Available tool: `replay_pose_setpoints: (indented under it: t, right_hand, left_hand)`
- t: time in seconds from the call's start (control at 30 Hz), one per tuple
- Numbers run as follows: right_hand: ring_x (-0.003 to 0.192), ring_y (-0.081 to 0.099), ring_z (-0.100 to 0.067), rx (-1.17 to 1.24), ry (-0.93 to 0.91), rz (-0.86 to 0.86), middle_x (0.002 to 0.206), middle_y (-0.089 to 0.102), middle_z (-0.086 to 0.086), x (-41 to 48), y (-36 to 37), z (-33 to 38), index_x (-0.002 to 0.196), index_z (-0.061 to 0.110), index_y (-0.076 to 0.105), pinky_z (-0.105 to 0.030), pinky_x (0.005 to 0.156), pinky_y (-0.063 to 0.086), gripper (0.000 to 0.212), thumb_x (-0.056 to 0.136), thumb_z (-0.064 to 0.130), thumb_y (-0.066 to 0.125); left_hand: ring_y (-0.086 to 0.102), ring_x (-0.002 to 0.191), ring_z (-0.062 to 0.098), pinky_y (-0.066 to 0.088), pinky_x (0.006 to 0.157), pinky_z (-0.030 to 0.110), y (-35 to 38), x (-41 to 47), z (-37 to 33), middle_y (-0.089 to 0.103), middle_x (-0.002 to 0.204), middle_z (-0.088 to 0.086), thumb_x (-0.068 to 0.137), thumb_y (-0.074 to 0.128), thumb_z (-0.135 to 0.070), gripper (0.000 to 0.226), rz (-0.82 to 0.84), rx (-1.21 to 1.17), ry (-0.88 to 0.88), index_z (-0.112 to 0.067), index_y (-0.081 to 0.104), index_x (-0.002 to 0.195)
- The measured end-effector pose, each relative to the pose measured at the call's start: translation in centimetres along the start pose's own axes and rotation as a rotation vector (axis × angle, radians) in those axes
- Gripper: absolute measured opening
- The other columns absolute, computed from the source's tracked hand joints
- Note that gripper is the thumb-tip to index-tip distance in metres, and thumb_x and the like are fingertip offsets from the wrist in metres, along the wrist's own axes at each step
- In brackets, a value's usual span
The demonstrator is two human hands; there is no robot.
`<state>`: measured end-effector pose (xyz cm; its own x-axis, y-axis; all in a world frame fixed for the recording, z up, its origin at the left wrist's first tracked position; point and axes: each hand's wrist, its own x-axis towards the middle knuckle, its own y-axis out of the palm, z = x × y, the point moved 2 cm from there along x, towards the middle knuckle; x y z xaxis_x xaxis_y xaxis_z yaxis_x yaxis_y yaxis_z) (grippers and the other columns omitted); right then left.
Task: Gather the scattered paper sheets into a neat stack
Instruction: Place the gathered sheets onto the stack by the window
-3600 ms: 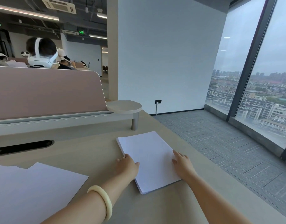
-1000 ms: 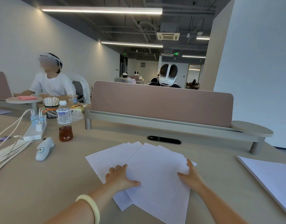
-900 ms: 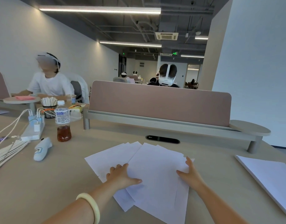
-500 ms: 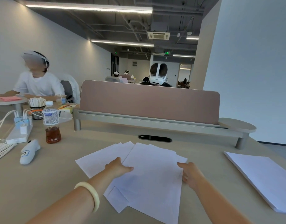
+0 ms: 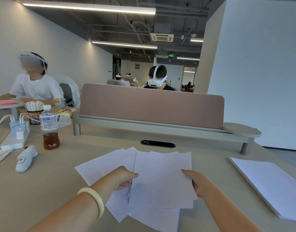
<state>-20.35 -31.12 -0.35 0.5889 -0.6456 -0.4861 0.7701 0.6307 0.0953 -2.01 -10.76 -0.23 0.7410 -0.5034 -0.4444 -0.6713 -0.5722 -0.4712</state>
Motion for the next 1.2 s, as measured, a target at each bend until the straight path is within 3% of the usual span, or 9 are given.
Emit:
replay_pose_setpoints:
  t: [0.2, 0.37, 0.6, 0.8, 0.87, 0.93, 1.0, 1.1, 1.2]
  right_hand:
    - [0.101, 0.062, -0.038, -0.336, -0.165, -0.021, 0.108, 0.065, -0.023, -0.2, 0.9, -0.6, 0.114, -0.007, 0.059, -0.046, 0.087, 0.051, 0.028, 0.087, -0.001, 0.061]
    - [0.098, 0.064, -0.034, -0.530, -0.267, -0.080, 0.108, 0.067, -0.017, 0.0, 1.5, -0.8, 0.117, 0.003, 0.058, -0.043, 0.090, 0.053, 0.038, 0.079, 0.002, 0.056]
    - [0.090, 0.063, -0.033, -0.387, -0.286, -0.094, 0.098, 0.066, -0.018, -0.3, 0.2, -0.2, 0.114, 0.005, 0.057, -0.039, 0.076, 0.052, 0.035, 0.083, -0.008, 0.049]
    - [0.077, 0.060, -0.031, -0.282, -0.308, -0.106, 0.089, 0.062, -0.019, -0.7, -1.9, 0.8, 0.109, -0.001, 0.057, -0.034, 0.067, 0.047, 0.029, 0.085, -0.014, 0.047]
    - [0.070, 0.058, -0.028, -0.233, -0.324, -0.118, 0.082, 0.061, -0.015, -1.1, -2.9, 1.4, 0.106, 0.001, 0.056, -0.030, 0.062, 0.046, 0.027, 0.086, -0.014, 0.047]
    - [0.069, 0.057, -0.027, -0.186, -0.348, -0.123, 0.080, 0.061, -0.015, -1.3, -3.8, 2.1, 0.108, 0.001, 0.056, -0.031, 0.061, 0.045, 0.028, 0.086, -0.015, 0.046]
    - [0.071, 0.058, -0.027, -0.140, -0.359, -0.117, 0.082, 0.061, -0.014, -1.9, -4.6, 2.8, 0.109, 0.001, 0.056, -0.032, 0.060, 0.045, 0.028, 0.088, -0.013, 0.047]
    - [0.077, 0.061, -0.030, -0.083, -0.375, -0.087, 0.090, 0.064, -0.015, -2.7, -5.4, 3.8, 0.117, 0.001, 0.056, -0.035, 0.063, 0.048, 0.036, 0.082, -0.008, 0.056]
    - [0.079, 0.061, -0.030, -0.052, -0.424, -0.083, 0.092, 0.064, -0.015, -3.7, -5.8, 4.5, 0.120, 0.000, 0.056, -0.036, 0.066, 0.049, 0.035, 0.085, -0.008, 0.055]
  left_hand:
    - [0.055, 0.076, 0.014, 0.042, 0.074, 0.024, 0.2, 0.0, 0.1, 0.062, 0.096, 0.003, 0.085, 0.064, -0.035, 0.038, 0.009, 0.036, 0.022, -0.007, 0.064, 0.111]
    - [0.054, 0.070, 0.011, 0.042, 0.067, 0.021, 0.1, -0.1, 0.5, 0.058, 0.091, 0.002, 0.089, 0.060, -0.031, 0.025, -0.012, 0.066, 0.077, -0.011, 0.060, 0.103]
    - [0.048, 0.077, 0.021, 0.037, 0.062, 0.023, -1.1, -0.2, 1.5, 0.049, 0.086, 0.003, 0.089, 0.059, -0.024, 0.014, -0.091, 0.075, 0.139, -0.016, 0.050, 0.084]
    - [0.041, 0.074, 0.019, 0.030, 0.055, 0.021, -2.4, -0.2, 2.4, 0.037, 0.069, -0.002, 0.089, 0.059, -0.019, 0.035, -0.109, 0.090, 0.137, -0.021, 0.034, 0.064]
    - [0.044, 0.081, 0.021, 0.033, 0.058, 0.023, -2.5, -0.2, 2.4, 0.039, 0.072, -0.001, 0.089, 0.059, -0.021, 0.035, -0.126, 0.125, 0.129, -0.021, 0.035, 0.063]
    - [0.053, 0.093, 0.025, 0.043, 0.075, 0.026, -2.5, -0.5, 2.4, 0.044, 0.080, 0.000, 0.090, 0.058, -0.025, 0.034, -0.136, 0.174, 0.123, -0.023, 0.037, 0.063]
    - [0.055, 0.114, 0.026, 0.042, 0.097, 0.029, -2.7, -1.1, 2.4, 0.053, 0.097, 0.002, 0.091, 0.055, -0.029, 0.029, -0.152, 0.235, 0.132, -0.024, 0.041, 0.067]
    - [0.048, 0.125, 0.026, 0.037, 0.108, 0.033, -2.9, -1.3, 2.4, 0.054, 0.129, 0.009, 0.092, 0.053, -0.034, 0.016, -0.150, 0.238, 0.138, -0.019, 0.052, 0.086]
    - [0.044, 0.130, 0.025, 0.035, 0.111, 0.036, -2.7, -1.6, 1.6, 0.046, 0.141, 0.006, 0.083, 0.061, -0.047, 0.056, -0.161, 0.170, 0.184, -0.012, 0.052, 0.126]
